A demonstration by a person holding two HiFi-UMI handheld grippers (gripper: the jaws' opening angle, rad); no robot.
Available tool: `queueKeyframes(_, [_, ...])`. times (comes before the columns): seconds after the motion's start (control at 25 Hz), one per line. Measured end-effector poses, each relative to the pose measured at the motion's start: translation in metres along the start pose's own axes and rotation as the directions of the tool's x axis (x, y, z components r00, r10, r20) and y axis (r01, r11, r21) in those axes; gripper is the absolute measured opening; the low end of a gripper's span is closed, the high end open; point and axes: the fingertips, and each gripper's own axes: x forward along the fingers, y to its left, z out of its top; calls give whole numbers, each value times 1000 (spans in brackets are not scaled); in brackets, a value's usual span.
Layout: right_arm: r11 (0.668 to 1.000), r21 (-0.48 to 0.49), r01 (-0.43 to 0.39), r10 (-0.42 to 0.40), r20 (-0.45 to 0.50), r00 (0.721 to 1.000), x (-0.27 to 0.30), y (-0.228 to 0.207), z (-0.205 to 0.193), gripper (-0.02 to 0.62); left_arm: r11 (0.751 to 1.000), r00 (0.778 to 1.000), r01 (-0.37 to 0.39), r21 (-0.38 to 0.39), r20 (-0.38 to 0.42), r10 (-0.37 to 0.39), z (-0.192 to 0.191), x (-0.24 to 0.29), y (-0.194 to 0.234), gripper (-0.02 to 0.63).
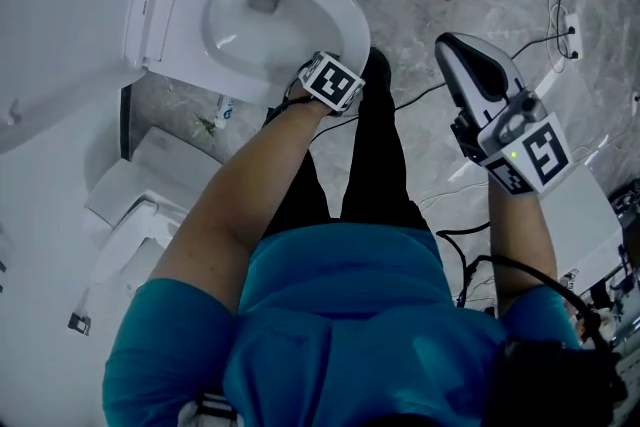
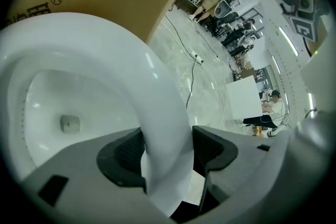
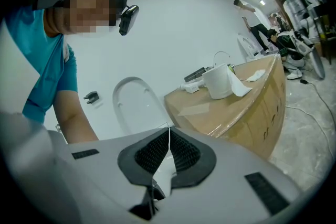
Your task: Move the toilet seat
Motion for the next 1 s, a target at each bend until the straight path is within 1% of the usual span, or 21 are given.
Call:
queueKeyframes(0.16, [1000,3,1,-1,2,1000,1,-2,1,-2,1000,1000,-7,-6,-18,7,-2,2,3,278])
queueKeyframes(0.28, [1000,4,-2,2,-3,1000,3,-1,1,-2,1000,1000,19,-18,-10,-19,-2,4,-1,276])
queueKeyframes(0.48, [1000,3,-11,11,-9,1000,6,2,4,-2,1000,1000,24,-17,3,-24,0,-3,0,275])
queueKeyframes(0.68, [1000,19,-12,12,9,1000,10,7,13,-2,998,998,58,-24,-1,-58,0,-15,-8,275])
queueKeyframes(0.84, [1000,-10,-8,8,3,1000,11,9,16,-2,996,997,82,-24,9,-82,2,-26,-13,275])
queueKeyframes(1.0, [1000,-9,-8,8,1,1000,11,15,17,-2,994,994,105,-24,23,-104,2,-35,-20,275])
